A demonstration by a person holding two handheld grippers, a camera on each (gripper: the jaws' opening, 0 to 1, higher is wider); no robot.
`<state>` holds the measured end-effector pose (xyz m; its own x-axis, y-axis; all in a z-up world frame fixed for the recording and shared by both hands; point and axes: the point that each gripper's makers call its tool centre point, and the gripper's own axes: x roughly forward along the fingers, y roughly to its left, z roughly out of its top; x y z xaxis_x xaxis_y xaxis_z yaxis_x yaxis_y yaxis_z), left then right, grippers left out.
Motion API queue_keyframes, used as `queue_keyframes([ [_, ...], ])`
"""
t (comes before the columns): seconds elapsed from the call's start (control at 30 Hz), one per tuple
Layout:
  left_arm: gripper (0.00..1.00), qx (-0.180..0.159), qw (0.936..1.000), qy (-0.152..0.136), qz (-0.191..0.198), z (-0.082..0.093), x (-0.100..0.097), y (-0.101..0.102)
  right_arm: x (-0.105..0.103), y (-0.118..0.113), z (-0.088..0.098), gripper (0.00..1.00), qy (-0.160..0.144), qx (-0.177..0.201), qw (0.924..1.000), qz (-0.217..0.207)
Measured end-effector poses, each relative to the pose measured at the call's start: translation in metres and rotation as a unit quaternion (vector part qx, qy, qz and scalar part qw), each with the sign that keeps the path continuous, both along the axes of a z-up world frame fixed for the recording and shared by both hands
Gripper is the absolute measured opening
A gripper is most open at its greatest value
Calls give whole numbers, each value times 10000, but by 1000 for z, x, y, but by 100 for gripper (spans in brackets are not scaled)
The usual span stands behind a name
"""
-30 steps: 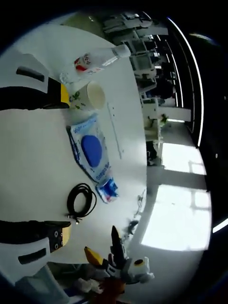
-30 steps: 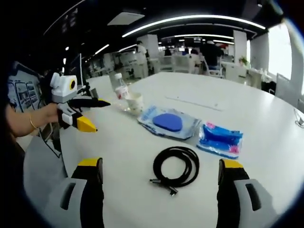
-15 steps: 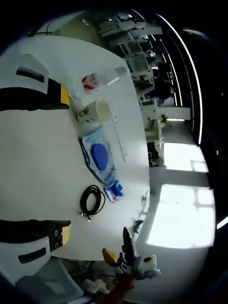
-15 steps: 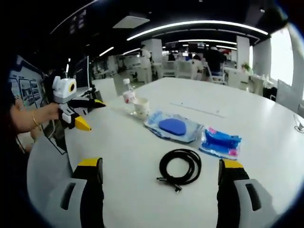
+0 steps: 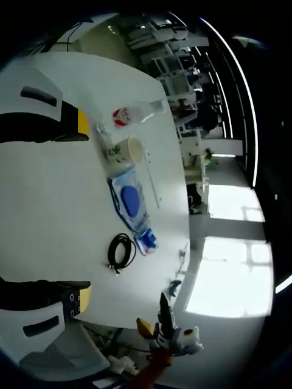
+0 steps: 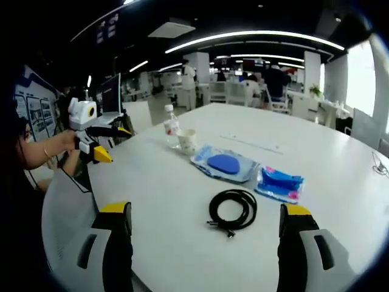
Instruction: Arrange the tabletop items into an orderly group along one side of the table until the central work area is clear of visible clutter.
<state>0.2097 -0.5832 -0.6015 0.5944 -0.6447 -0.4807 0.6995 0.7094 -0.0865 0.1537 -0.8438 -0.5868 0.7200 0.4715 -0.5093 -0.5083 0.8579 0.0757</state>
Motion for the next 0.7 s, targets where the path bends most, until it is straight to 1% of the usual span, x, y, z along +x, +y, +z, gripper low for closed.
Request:
queue_keyframes([
  [0.23, 94, 35, 10000, 45, 74, 0, -15, 14, -16, -4, 2, 100, 14, -1, 10000, -61],
  [0.47, 94, -16, 9999, 36, 155, 2, -24, 21, -32, -12, 1, 100, 32, 31, 9997, -220],
  [0.5, 94, 7, 9999, 35, 129, 2, -26, 21, -33, -12, 2, 100, 25, 35, 9997, -243],
  [0.57, 94, 47, 9998, 16, 193, -1, -28, 24, -36, -14, 2, 100, -10, 1, 9995, -316],
  [0.6, 94, 37, 9998, 31, 175, -2, -30, 24, -37, -15, 2, 100, -59, -21, 9994, -339],
  [0.67, 93, 3, 9998, 60, 175, -1, -33, 24, -40, -16, 2, 100, -59, 5, 9993, -364],
  [0.7, 93, -91, 9997, 74, 217, 1, -33, 24, -41, -16, 2, 100, -59, 14, 9993, -368],
])
